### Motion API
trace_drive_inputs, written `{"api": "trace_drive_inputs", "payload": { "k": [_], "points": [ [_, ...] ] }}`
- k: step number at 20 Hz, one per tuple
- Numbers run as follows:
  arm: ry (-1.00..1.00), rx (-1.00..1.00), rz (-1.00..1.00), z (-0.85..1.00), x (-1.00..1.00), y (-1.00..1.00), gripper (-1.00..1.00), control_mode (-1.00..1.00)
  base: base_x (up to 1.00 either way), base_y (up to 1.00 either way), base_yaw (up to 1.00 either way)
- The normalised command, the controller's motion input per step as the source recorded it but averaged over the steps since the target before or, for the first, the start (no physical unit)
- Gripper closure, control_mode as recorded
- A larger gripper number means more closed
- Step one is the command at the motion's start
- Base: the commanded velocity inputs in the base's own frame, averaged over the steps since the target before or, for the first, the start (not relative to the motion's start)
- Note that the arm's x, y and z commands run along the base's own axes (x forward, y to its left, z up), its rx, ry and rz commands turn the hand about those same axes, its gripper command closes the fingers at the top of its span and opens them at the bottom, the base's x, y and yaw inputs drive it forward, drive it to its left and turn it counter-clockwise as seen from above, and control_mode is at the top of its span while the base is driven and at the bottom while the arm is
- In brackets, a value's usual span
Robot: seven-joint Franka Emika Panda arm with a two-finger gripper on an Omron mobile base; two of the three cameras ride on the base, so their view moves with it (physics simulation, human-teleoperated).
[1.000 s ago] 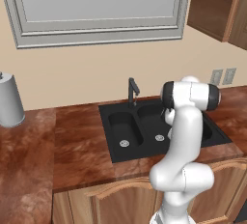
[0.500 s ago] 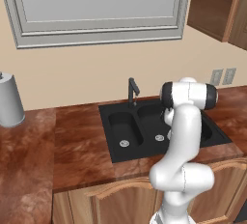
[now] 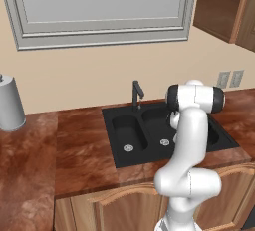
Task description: Pick up the sponge and sponge from the sink, and place them back in the cabinet, and close the cabinet doors.
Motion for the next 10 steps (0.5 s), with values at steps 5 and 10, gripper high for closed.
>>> {"api": "trace_drive_inputs", "payload": {
  "k": [5,10],
  "points": [
    [-0.06,0.00,0.00,0.06,-0.03,0.15,1.00,-1.00,0.00,0.00,0.00],
    [-0.11,0.00,0.00,0.30,0.00,0.24,1.00,-1.00,0.00,0.00,0.00]
  ]
}}
